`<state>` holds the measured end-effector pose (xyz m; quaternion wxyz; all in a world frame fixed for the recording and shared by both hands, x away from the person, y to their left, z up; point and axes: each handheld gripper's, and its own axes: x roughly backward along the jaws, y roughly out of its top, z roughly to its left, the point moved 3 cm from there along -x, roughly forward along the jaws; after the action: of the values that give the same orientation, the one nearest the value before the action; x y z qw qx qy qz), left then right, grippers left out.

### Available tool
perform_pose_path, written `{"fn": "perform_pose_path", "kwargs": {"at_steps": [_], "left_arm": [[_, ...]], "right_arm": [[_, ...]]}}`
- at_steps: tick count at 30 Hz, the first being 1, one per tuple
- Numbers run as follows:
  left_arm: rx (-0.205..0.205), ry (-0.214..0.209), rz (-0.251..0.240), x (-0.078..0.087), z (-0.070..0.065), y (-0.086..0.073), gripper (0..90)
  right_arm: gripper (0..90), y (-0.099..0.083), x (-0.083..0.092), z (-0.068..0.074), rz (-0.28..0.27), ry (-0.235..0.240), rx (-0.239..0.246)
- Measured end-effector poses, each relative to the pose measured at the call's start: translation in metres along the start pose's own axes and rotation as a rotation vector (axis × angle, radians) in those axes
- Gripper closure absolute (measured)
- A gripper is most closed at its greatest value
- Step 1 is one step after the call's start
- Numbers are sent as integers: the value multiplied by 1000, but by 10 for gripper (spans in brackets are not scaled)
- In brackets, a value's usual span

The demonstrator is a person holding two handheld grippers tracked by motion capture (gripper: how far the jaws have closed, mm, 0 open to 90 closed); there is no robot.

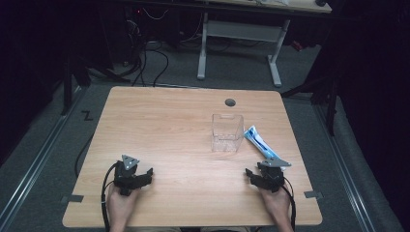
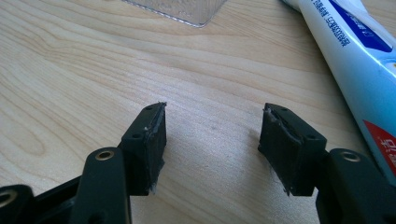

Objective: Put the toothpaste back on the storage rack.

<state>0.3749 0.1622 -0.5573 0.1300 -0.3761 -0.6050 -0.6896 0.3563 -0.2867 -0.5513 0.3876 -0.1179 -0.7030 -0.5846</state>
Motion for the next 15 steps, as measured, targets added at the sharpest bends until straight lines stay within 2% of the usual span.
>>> {"fn": "perform_pose_path", "kwargs": {"at_steps": [15], "left_arm": [[0,0,1,0,0,0,219]], "right_arm": [[396,0,0,0,2,-4,-4]]}}
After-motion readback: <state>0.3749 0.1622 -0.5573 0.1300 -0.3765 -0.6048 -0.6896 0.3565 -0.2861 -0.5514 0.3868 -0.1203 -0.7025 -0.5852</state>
